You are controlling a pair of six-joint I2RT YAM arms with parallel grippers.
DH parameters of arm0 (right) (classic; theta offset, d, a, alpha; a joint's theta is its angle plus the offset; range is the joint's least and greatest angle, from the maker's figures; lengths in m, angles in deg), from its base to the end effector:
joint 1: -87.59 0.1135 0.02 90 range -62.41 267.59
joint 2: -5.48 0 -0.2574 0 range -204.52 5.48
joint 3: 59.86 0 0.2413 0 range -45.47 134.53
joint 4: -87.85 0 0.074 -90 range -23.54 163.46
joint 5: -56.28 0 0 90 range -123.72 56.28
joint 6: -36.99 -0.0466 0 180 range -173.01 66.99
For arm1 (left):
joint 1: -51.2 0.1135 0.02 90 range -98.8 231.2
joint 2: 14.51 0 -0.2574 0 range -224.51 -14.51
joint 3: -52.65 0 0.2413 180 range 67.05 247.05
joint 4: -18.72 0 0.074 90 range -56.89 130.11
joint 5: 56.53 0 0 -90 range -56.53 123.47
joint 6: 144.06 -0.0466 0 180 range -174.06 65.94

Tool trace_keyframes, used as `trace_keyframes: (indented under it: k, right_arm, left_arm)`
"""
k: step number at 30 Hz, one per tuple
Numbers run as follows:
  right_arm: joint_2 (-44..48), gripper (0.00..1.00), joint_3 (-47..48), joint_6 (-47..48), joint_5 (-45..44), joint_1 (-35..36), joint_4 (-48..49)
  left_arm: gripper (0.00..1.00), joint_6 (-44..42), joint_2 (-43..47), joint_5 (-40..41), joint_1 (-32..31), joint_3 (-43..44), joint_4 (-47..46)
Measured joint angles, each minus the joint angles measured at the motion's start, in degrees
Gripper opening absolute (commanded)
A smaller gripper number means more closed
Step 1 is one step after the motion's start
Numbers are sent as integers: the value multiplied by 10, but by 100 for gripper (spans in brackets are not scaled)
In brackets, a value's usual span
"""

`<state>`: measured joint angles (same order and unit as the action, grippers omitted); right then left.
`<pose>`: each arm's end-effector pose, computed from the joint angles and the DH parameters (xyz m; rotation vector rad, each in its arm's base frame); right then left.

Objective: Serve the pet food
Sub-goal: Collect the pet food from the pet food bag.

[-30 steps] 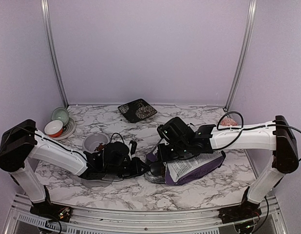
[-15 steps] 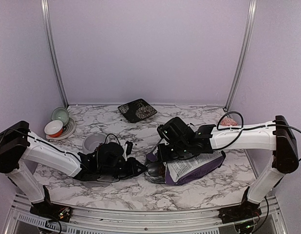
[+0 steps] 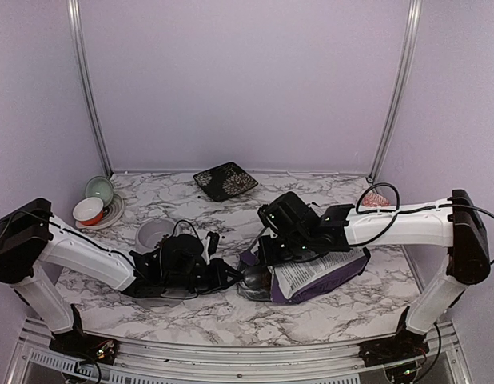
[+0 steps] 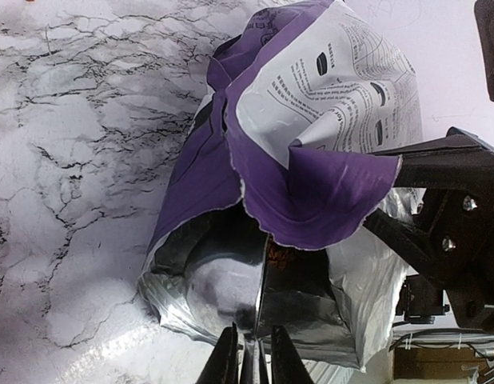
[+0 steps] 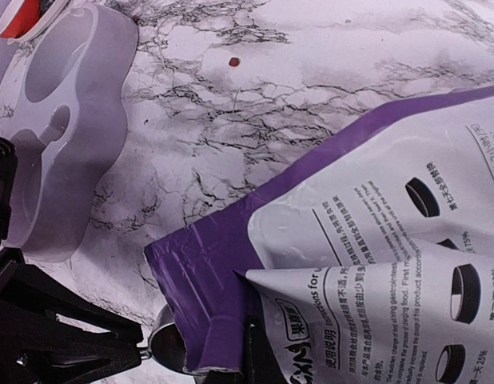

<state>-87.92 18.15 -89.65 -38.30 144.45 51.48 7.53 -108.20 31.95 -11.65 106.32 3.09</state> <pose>0.1903 0.2847 0.2118 -0.4158 2.5345 0.5781 0.1500 -0.2953 0.1654 0.0449 2.2967 -1.3242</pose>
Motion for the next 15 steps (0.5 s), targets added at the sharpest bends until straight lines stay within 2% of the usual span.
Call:
trace_keyframes:
  k: [15]
  right_arm:
    - [0, 0, 0, 0, -1, 1, 0]
  left_arm:
    - [0, 0, -54, -13, 0, 25, -32]
